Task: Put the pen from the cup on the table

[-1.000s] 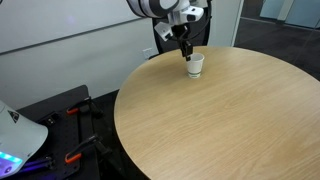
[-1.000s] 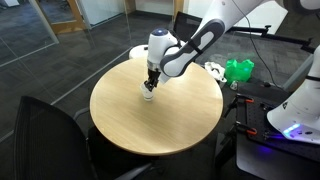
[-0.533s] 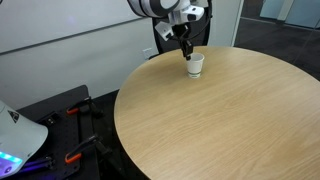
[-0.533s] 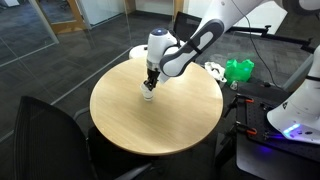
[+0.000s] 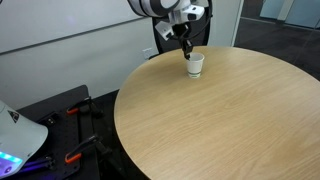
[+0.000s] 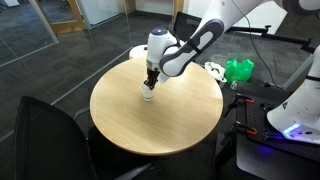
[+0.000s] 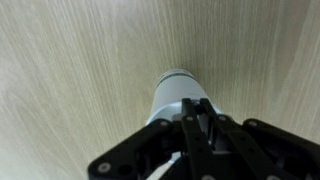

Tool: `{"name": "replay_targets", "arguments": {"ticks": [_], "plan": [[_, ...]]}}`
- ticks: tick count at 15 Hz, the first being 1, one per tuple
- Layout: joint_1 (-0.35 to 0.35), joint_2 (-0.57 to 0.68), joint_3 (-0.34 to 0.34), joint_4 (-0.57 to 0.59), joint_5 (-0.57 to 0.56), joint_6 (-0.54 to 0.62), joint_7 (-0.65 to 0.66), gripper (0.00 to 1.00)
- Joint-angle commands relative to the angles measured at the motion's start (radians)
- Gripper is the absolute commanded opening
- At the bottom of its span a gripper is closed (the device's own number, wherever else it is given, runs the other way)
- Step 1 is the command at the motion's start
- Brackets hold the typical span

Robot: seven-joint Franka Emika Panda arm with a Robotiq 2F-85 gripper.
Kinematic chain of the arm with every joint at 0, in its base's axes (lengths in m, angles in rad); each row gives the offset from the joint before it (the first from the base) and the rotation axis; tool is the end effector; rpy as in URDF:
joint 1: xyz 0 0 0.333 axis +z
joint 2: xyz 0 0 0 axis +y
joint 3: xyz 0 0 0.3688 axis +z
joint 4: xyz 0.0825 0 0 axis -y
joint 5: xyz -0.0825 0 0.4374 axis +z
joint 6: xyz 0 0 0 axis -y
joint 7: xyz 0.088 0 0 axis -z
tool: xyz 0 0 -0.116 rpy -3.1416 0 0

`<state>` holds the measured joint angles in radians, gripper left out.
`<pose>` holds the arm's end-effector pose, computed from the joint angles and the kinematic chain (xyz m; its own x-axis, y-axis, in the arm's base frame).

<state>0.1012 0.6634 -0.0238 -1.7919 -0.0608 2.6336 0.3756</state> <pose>0.7378 0.0601 0.1882 0.9543 -0.2363 0.1829 -0.2376 -0.9712 -0.0150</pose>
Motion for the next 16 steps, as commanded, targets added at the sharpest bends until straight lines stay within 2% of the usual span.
{"name": "replay_targets", "arguments": {"ticks": [1, 9, 16], "plan": [[0.012, -0.017, -0.013, 0.003, 0.025, -0.019, -0.032, 0.03], [0.036, -0.099, -0.026, -0.05, 0.012, -0.02, -0.004, 0.03], [0.075, -0.25, -0.058, -0.169, -0.031, -0.008, 0.019, 0.03]]}}
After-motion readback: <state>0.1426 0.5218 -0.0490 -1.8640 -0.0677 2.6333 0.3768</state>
